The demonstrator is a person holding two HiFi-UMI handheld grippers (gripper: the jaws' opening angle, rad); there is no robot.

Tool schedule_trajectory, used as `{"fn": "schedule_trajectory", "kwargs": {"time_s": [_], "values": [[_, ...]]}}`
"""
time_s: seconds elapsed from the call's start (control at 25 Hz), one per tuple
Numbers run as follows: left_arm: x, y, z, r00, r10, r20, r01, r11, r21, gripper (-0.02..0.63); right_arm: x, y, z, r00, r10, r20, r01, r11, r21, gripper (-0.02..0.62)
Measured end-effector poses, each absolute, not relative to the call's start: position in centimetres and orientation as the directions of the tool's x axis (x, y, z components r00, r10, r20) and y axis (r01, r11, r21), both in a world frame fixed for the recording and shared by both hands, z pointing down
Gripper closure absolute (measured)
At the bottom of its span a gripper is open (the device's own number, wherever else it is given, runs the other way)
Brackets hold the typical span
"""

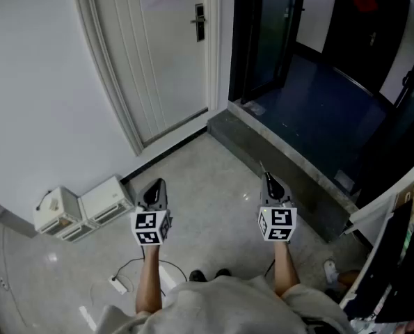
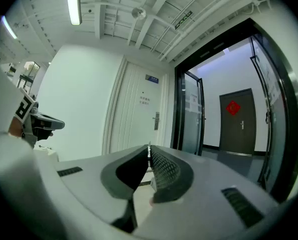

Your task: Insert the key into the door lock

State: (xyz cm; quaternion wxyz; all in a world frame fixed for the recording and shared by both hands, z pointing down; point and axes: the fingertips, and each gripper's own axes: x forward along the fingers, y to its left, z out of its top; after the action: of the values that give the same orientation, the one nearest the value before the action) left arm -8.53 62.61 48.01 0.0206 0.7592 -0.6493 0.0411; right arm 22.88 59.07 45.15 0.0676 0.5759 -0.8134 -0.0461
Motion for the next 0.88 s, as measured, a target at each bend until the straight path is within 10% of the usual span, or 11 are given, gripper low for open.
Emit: {"fn": "schedule_trajectory", "kwargs": {"time_s": [0.88], "values": [[-4.2, 60.3, 48.4, 0.157, -0.982, 0.103, -0.986, -0.161, -0.033, 0.589, 25.1, 56.2, 45.5, -0.375, -0.926, 0.044, -0.915, 0.378, 0.144, 0.566]]}}
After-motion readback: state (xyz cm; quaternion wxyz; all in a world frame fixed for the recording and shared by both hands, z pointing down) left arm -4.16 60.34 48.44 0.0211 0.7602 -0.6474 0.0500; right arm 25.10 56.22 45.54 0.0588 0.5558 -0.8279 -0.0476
